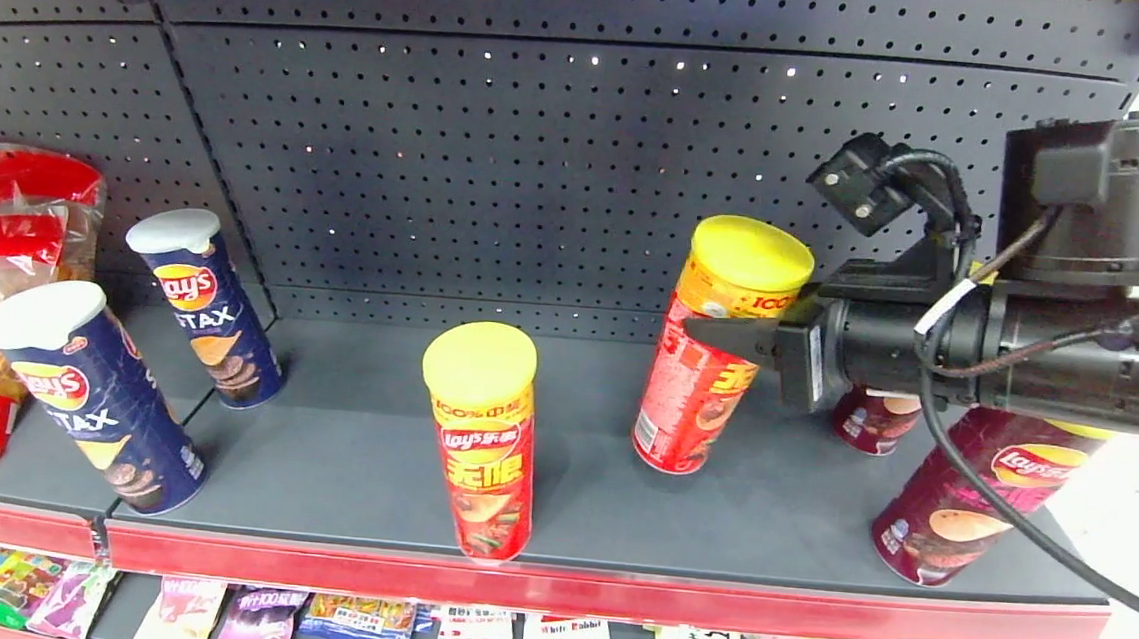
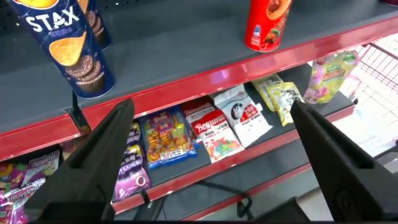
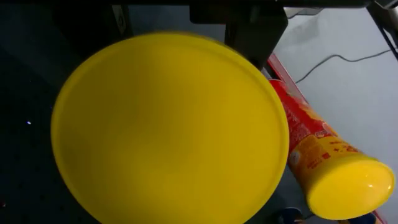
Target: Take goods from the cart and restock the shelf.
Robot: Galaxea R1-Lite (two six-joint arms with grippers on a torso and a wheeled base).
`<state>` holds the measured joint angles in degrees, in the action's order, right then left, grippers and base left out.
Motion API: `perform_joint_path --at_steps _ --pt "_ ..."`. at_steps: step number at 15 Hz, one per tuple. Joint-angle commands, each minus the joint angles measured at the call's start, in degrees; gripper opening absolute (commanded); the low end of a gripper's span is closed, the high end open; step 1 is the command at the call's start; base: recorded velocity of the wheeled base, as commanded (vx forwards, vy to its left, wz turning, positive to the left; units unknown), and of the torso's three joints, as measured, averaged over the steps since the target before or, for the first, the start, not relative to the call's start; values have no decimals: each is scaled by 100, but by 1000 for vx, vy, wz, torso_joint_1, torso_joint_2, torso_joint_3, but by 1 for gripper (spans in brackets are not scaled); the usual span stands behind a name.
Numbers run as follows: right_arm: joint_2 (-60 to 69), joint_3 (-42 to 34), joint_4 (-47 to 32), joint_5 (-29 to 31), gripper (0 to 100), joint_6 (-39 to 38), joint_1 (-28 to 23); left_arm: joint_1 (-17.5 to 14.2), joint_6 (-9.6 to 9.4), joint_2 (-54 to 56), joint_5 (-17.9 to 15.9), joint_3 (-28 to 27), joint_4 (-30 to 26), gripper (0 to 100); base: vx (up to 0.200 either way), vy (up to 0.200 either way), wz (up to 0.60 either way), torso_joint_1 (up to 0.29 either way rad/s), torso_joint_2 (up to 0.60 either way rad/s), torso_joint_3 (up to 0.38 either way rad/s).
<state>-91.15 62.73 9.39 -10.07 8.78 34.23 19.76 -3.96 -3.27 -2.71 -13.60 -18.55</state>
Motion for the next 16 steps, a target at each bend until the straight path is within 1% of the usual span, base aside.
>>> perform_joint_path --at_steps 1,2,8,16 --pt "-448 266 2 -4 0 1 110 -43 1 -25 7 7 1 100 0 0 0 0 0 0" --pt "-685 477 11 -13 0 1 180 -43 1 2 16 -2 -78 100 0 0 0 0 0 0" --pt "-1344 986 19 -21 0 19 391 -43 1 19 42 -11 -87 100 0 0 0 0 0 0" --pt "-1933 1487 19 5 0 28 391 -43 1 19 42 -11 -87 100 0 0 0 0 0 0"
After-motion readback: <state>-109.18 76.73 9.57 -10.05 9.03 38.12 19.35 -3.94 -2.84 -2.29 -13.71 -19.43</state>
